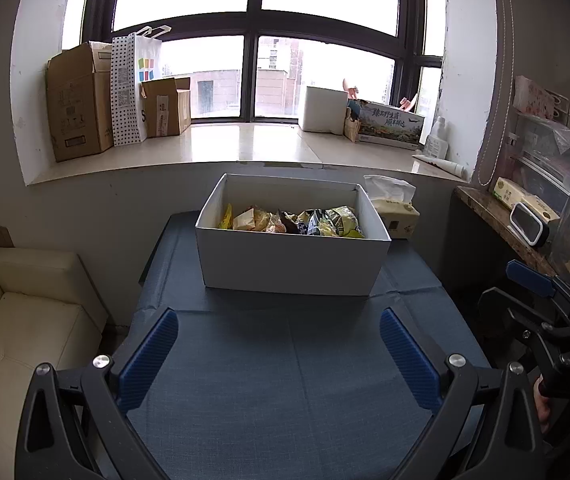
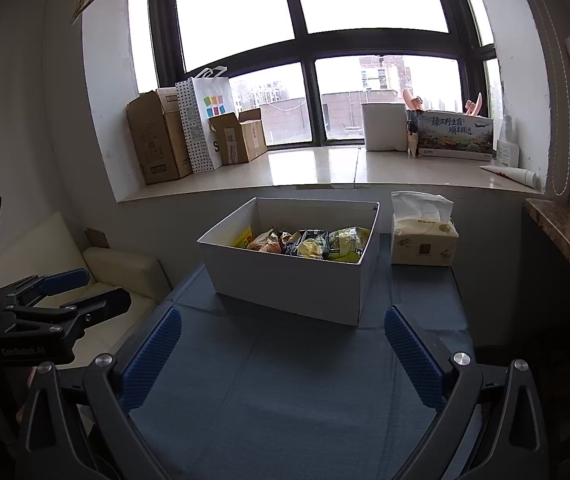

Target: Organize snacks

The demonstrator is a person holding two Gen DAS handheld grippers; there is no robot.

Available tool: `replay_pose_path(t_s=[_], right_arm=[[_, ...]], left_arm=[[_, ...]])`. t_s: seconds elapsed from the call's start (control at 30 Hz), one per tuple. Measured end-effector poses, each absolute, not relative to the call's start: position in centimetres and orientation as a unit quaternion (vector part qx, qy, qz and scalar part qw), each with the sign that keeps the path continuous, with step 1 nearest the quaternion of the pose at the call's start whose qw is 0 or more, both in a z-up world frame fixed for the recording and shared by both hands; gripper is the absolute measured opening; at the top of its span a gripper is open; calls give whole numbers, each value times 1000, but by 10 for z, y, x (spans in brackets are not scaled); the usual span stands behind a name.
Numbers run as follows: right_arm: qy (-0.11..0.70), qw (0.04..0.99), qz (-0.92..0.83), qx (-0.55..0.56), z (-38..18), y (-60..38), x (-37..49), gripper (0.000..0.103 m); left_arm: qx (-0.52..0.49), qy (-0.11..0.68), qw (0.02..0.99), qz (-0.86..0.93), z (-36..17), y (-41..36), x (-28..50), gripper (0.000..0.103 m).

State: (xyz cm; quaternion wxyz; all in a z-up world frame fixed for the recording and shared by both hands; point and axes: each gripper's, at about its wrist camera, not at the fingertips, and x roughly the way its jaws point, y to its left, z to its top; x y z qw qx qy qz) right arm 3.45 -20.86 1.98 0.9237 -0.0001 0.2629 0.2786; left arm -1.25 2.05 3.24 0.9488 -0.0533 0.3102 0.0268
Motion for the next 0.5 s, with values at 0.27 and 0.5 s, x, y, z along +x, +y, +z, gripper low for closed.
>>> replay_pose_path(t_s=[0.27, 0.5], right_arm=[[261, 924, 278, 0, 20, -209, 34, 103], [264, 924, 275, -1, 19, -209, 34, 103]], left_arm=[[-53, 312, 948, 26, 31, 20, -12, 103], [-54, 310, 949, 27, 31, 20, -13, 103]])
